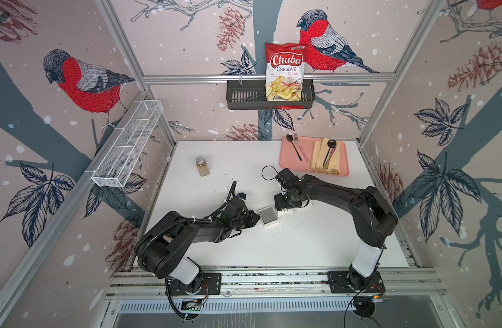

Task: Take the necklace out of the lift-off lid jewelry box
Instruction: Adjust the jewelry box at the center of the board, then close the lid on the jewelry box.

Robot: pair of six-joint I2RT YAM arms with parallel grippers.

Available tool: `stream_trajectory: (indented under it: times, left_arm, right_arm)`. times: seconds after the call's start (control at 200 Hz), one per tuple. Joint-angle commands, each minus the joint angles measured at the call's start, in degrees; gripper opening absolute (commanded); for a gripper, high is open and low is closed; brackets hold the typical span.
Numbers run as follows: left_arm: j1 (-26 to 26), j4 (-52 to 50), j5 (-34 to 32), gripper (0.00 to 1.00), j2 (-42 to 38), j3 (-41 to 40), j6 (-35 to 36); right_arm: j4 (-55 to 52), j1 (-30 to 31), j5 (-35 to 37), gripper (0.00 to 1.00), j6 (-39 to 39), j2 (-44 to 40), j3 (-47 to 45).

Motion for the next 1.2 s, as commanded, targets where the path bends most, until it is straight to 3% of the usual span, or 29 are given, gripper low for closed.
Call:
stream_trajectory:
  times: [0.0, 0.225, 0.33, 0.455, 0.69, 1.196]
  left_arm:
    - [0.2, -2.1, -0.5, 0.17, 0.0, 1.9, 3.4]
    - [0.6, -11.9, -4.4, 0.29, -6.7, 2.4, 17.0]
    - [1.8, -13.9, -4.9, 0.3, -8.6, 2.0, 19.0]
    - [3.4, -10.7, -0.2, 0.25, -7.1, 1.0, 14.5]
    - [3.5, 4.4, 5.1, 0.19, -6.3, -4.6, -1.0]
    - [3.5, 10.3, 6.8, 0.12, -6.5, -7.1, -6.5]
  right_arm:
    - [0.7, 0.1, 0.6, 0.7, 1.1, -1.3, -0.4]
    - [-4.1, -0.6, 4.4, 0.69, 1.3, -6.1, 0.7]
    - [-5.3, 1.0, 3.9, 0.69, 2.9, -8.0, 0.8]
    - [-3.2, 5.6, 2.6, 0.69, 5.5, -7.7, 0.8]
    - [2.5, 10.8, 3.0, 0.7, 10.9, -4.5, 0.1]
    - [4.9, 10.8, 4.4, 0.71, 13.6, -3.0, -1.0]
